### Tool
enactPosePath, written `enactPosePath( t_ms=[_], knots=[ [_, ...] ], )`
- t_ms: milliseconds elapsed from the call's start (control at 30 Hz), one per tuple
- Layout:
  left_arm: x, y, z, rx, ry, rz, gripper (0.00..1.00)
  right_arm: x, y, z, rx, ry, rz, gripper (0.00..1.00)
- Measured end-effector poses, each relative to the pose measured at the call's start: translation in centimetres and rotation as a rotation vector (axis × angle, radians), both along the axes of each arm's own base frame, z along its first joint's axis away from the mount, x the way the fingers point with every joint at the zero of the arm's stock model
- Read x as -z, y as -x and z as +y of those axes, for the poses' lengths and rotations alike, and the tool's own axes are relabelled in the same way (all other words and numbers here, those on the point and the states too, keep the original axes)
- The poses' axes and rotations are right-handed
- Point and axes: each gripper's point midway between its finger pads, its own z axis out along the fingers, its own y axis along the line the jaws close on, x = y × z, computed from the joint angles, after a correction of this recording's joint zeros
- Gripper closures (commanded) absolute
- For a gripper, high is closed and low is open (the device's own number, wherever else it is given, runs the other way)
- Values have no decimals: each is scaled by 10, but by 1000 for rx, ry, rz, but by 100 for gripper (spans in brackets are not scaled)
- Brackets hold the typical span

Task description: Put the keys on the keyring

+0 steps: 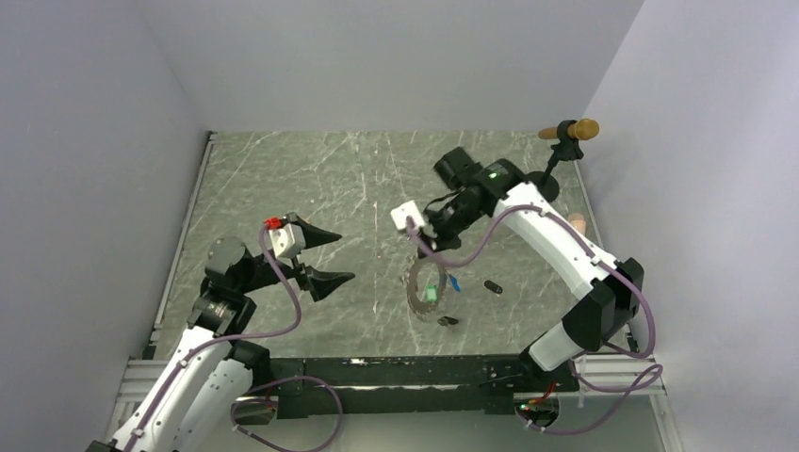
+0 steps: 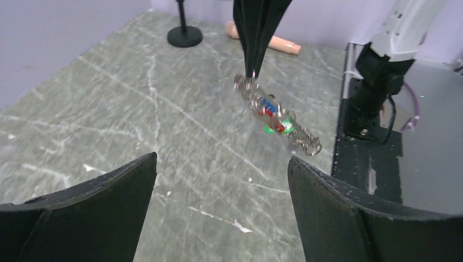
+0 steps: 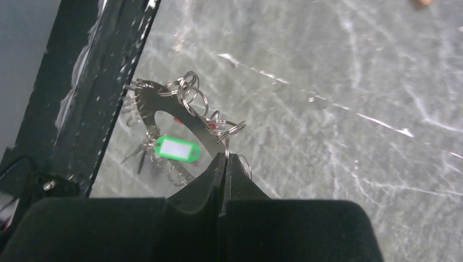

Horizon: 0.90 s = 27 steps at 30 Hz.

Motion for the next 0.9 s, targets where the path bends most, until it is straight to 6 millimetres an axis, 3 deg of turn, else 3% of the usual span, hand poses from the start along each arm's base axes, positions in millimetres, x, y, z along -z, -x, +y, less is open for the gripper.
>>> enactPosePath(
  t_ms=[167, 267, 467, 633, 800, 900],
  knots=[
    [-7, 14, -21, 98, 0, -1, 8, 35, 30, 9, -93, 269, -73, 100],
    [-5, 21, -32, 135, -8, 12, 9, 44, 28, 13, -49, 348, -109, 100],
    [2, 24, -47, 146, -17, 46, 14, 15, 2, 24, 114, 267, -109, 100],
    [14, 14, -55, 94, -24, 111, 11, 9, 7, 31, 132, 210, -19, 100],
    [30, -4, -47, -30, -34, 143, 12, 2, 8, 27, 109, 149, 63, 100],
    [33, -2, -44, -38, -38, 125, 16, -3, 16, 24, 60, 123, 91, 100]
  ],
)
